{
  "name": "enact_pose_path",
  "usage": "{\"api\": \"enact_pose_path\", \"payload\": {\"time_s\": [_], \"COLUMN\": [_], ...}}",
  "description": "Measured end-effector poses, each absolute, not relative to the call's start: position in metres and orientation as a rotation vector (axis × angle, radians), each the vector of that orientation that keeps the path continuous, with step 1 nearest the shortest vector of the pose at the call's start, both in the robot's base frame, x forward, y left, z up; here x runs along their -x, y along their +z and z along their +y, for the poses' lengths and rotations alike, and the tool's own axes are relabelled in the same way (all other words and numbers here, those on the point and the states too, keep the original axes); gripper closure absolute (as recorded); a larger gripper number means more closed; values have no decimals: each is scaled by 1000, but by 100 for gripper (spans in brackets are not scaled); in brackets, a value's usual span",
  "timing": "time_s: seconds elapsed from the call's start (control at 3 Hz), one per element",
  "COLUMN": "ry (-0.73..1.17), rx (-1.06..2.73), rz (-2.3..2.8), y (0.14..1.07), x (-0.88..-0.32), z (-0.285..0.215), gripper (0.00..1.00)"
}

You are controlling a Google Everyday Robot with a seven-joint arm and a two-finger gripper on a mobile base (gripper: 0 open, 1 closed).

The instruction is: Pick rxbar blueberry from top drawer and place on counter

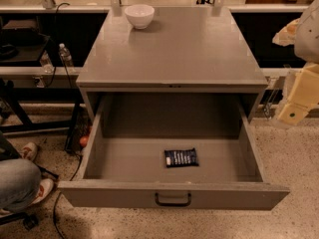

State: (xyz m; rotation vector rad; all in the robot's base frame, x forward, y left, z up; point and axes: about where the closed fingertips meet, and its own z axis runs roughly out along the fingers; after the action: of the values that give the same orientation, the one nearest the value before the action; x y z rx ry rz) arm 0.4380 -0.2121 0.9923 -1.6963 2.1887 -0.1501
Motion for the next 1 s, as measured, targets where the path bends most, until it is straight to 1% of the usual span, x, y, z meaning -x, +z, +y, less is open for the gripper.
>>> {"api": "enact_pose_path", "payload": {"time_s": [0.67,1.0], "ry": [-170,-60], "rx": [1700,1766], "rz": [2205,2173], "y": [985,942], "x": [-440,-458], "z": [-210,-196], "gripper": [0,0]}}
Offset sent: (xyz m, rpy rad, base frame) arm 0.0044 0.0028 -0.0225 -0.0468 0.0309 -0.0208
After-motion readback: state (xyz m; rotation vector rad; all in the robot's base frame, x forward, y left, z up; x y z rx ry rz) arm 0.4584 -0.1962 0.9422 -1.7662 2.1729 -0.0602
